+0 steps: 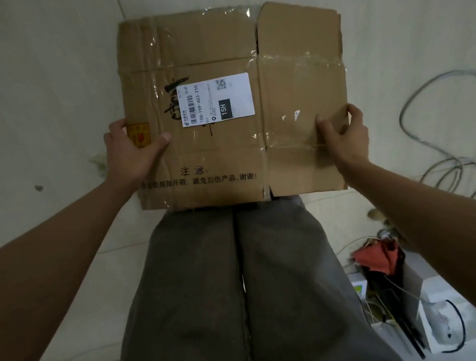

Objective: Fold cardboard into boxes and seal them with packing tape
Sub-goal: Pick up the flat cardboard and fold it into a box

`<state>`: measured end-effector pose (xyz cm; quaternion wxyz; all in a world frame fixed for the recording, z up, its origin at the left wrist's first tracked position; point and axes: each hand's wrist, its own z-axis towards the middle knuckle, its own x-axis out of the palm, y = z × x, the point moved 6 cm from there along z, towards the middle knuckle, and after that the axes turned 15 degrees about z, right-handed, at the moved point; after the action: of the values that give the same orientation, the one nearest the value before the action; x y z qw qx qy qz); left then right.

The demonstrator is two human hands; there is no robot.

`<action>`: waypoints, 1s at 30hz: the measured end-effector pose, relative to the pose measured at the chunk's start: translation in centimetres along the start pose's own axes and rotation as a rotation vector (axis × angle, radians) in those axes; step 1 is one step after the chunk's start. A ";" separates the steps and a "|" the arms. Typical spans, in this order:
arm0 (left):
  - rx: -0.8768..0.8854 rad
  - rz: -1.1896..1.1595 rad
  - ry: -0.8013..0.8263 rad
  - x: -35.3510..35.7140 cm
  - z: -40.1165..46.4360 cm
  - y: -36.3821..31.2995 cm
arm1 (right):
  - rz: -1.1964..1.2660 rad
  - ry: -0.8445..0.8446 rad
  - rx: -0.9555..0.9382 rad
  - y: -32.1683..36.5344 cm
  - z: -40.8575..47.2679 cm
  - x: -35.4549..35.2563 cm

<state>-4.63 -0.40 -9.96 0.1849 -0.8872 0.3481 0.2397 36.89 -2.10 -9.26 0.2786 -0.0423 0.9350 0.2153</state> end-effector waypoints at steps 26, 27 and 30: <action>0.188 -0.187 -0.303 -42.2 -38.6 -18.8 | 0.061 -0.042 -0.355 39.8 -36.7 -27.7; 0.215 -0.186 -0.324 -43.7 -39.9 -19.7 | 0.096 -0.047 -0.388 40.9 -38.0 -29.1; 0.297 -0.176 -0.392 -48.1 -43.0 -22.8 | 0.178 -0.053 -0.488 44.3 -41.1 -32.5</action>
<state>-6.64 19.49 55.45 0.3972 -0.8137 0.2586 0.3366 34.75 19.13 55.93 0.2647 -0.0202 0.8477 0.4592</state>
